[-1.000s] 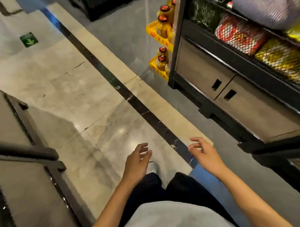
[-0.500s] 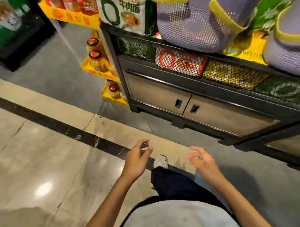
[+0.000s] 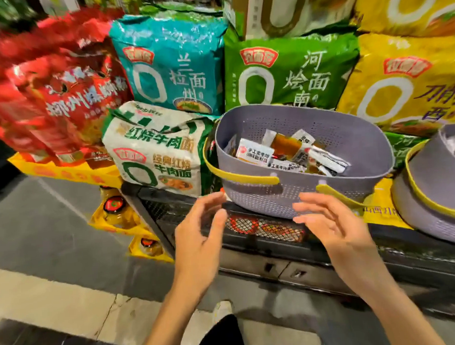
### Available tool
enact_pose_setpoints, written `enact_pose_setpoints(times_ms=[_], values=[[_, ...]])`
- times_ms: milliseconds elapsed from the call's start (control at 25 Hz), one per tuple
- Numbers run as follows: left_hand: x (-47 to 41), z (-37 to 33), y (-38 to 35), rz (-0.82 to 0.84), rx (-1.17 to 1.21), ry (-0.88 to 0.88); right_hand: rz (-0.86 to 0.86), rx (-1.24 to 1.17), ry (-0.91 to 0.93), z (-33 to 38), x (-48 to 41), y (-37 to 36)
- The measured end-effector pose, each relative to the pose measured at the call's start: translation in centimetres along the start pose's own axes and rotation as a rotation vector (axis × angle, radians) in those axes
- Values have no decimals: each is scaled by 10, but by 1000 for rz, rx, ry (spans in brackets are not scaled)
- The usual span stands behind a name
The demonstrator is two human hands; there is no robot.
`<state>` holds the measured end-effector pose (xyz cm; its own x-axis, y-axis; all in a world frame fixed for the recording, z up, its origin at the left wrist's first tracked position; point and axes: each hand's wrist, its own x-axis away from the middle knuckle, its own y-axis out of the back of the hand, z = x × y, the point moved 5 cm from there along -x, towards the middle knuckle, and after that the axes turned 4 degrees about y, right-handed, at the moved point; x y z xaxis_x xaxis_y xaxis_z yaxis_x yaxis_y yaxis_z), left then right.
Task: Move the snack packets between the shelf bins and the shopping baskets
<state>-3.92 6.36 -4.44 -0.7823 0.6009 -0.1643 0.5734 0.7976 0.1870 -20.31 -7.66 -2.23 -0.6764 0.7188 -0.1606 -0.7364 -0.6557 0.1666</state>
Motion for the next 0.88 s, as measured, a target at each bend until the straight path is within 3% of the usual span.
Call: enact_pose_setpoints(times_ms=[160, 320, 480, 600, 680, 760, 880], values=[[-96, -45, 4, 41, -56, -252, 40, 15, 157, 65, -66, 7], [-169, -51, -21, 235, -305, -335, 17, 196, 78, 65, -134, 21], [-190, -33, -46, 368, -414, -348, 137, 710, 26, 27, -199, 26], [-190, -26, -49, 366, -397, -333, 323, 1224, -44, -9, -225, 24], [-192, -24, -49, 359, -370, -323, 434, 1444, -34, -28, -230, 15], [-193, -25, -49, 362, -364, -314, 464, 1526, 12, -32, -233, 8], [-192, -28, -48, 365, -356, -284, 338, 1413, 22, -14, -235, 21]])
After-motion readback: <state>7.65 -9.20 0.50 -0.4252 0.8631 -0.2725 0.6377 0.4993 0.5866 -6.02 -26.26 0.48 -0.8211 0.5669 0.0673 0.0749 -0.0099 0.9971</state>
